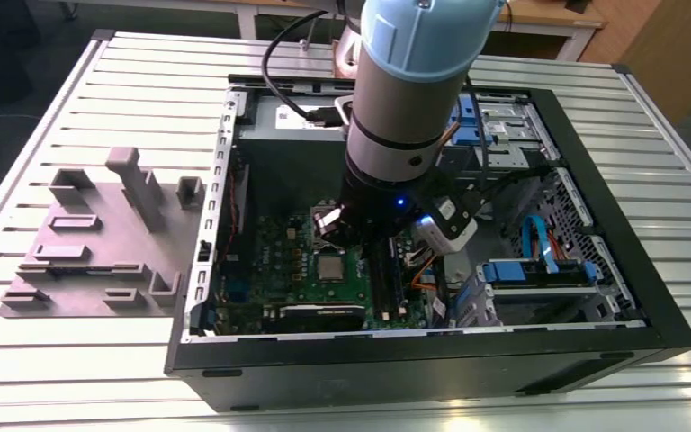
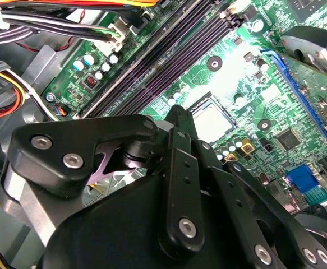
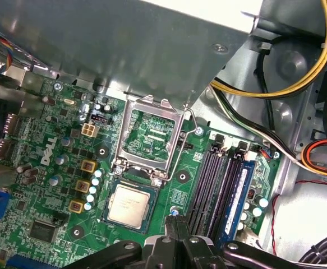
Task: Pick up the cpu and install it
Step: 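Close the cpu cover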
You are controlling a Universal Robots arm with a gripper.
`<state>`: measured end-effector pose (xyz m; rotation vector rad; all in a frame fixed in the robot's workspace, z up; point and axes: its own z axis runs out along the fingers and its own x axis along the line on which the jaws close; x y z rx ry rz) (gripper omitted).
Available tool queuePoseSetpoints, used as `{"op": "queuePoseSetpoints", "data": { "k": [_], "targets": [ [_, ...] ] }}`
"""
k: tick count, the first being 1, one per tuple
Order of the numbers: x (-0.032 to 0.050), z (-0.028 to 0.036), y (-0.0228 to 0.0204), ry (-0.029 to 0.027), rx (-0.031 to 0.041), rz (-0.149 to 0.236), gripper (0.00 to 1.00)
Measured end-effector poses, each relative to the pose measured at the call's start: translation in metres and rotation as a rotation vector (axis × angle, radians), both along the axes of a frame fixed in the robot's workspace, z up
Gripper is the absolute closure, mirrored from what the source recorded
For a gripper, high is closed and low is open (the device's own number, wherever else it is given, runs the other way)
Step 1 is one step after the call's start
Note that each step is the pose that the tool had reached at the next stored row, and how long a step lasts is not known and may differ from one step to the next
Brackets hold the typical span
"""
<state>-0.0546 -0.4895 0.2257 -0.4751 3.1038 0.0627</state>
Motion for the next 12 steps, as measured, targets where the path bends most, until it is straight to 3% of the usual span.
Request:
{"op": "queuePoseSetpoints", "data": {
  "k": [12],
  "targets": [
    [0.0002,-0.0001,0.0001,0.0000,-0.0002,0.003,0.90]
  ]
}}
